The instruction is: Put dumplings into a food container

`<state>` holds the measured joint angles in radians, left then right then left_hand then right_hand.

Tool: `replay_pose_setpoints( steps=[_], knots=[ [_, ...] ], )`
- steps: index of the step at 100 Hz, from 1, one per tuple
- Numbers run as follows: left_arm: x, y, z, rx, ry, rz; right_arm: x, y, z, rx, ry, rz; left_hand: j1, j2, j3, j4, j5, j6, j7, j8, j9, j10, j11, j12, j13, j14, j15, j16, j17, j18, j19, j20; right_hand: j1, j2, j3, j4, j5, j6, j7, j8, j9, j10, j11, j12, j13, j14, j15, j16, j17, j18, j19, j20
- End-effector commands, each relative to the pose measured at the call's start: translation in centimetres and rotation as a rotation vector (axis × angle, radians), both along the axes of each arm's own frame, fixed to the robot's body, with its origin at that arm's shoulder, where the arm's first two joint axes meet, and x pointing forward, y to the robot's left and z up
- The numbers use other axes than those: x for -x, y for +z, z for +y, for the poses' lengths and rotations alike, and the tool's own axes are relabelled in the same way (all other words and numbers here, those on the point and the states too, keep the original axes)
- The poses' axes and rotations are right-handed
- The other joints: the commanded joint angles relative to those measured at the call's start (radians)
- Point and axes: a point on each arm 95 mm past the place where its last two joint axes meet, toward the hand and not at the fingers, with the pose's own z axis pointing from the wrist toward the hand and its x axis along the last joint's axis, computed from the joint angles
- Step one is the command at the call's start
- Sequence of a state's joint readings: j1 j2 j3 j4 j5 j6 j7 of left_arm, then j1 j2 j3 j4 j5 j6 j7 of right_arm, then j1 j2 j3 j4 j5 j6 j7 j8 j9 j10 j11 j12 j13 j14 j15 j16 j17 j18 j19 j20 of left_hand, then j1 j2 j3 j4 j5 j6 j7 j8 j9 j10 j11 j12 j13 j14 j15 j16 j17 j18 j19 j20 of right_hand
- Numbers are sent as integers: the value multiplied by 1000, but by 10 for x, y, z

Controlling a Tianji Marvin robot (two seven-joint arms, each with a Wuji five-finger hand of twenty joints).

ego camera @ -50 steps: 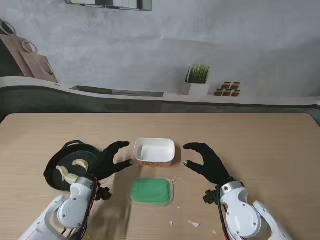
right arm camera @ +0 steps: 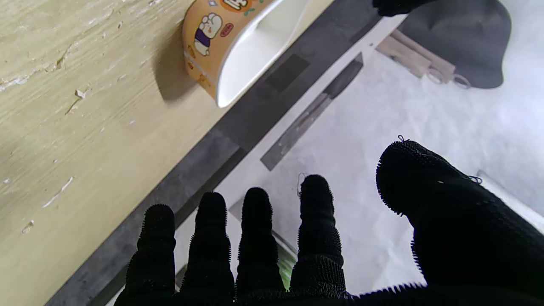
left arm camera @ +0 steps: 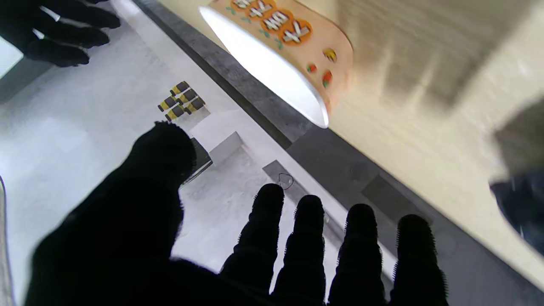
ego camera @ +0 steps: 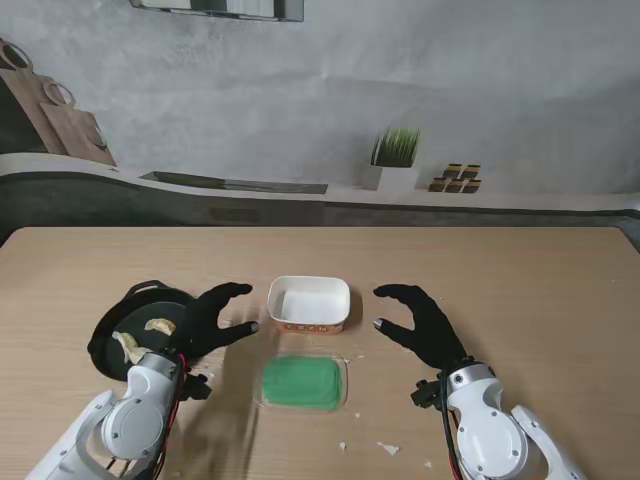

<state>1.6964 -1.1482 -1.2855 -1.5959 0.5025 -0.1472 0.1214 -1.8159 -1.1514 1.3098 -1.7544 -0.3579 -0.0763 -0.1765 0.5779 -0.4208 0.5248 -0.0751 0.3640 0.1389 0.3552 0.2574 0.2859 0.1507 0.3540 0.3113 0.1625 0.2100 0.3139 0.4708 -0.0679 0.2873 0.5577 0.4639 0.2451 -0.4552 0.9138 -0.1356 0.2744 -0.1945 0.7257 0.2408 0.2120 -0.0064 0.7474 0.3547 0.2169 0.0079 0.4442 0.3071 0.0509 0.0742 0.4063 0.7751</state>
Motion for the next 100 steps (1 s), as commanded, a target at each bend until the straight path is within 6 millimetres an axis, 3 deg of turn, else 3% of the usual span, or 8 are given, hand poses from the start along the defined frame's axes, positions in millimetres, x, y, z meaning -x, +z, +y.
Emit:
replay_pose_setpoints(
  steps=[1,15,25,37,45,48,55,100],
  knots=[
    [-1,17,18,-73,-18,-43,2,3,4,-16,14,-6,32,-44,71,21,35,-21,22,18,23,9,23,35,27,0,38,34,-1,10,50,30,-20,14,-4,11,-21,-18,-2,1,-18,-9,-3,-6,-2,-22,-1,-4,-9,-21,0,8],
    [-4,43,80,-476,-100,-103,2,4,3,-21,15,-11,49,-112,175,15,45,-76,58,38,62,-40,67,79,74,-24,101,73,15,6,123,32,-18,11,-3,11,-20,-18,0,2,-14,-7,0,-5,0,-21,1,-3,-8,-19,1,8],
    [-5,56,118,-729,-153,-98,2,4,4,-21,12,-14,63,-135,225,13,26,-202,87,52,51,-68,72,89,78,-51,110,74,12,-22,151,18,-15,9,-1,11,-17,-17,2,3,-9,-5,1,-4,3,-18,3,-2,-6,-17,2,8],
    [-12,55,145,-855,-170,-69,3,5,5,-17,16,-15,71,-194,282,7,12,-192,102,53,56,-75,87,98,96,-64,124,74,15,-27,176,2,-15,9,1,12,-18,-17,3,3,-8,-5,2,-4,3,-19,5,-1,-5,-17,2,9],
    [-20,50,153,-876,-171,-57,3,5,6,-14,18,-15,72,-219,315,-1,22,-173,123,60,64,-104,100,102,112,-67,134,74,23,-33,199,-3,-16,8,2,11,-19,-17,4,3,-8,-5,2,-4,2,-18,5,0,-5,-17,3,9],
    [-23,47,155,-890,-173,-49,3,5,6,-13,19,-14,69,-222,313,-3,18,-164,124,61,54,-81,98,102,113,-67,135,74,24,-34,201,-4,-17,10,1,11,-19,-17,3,3,-9,-5,2,-4,2,-19,5,-1,-5,-18,2,9],
    [-30,41,158,-908,-175,-29,3,5,6,-14,16,-14,65,-230,316,-5,4,-146,124,61,53,-81,104,104,118,-68,140,74,27,-35,209,-6,-14,8,3,11,-18,-17,4,3,-7,-4,3,-3,3,-18,6,0,-3,-17,4,9],
    [-60,9,149,-950,-208,44,3,6,4,-11,5,-23,58,-279,347,-22,15,-169,169,80,74,-94,150,132,155,-77,193,96,29,-37,253,-24,-13,8,6,11,-16,-16,5,3,-4,-3,5,-2,4,-18,8,1,2,-16,7,11]
  ],
)
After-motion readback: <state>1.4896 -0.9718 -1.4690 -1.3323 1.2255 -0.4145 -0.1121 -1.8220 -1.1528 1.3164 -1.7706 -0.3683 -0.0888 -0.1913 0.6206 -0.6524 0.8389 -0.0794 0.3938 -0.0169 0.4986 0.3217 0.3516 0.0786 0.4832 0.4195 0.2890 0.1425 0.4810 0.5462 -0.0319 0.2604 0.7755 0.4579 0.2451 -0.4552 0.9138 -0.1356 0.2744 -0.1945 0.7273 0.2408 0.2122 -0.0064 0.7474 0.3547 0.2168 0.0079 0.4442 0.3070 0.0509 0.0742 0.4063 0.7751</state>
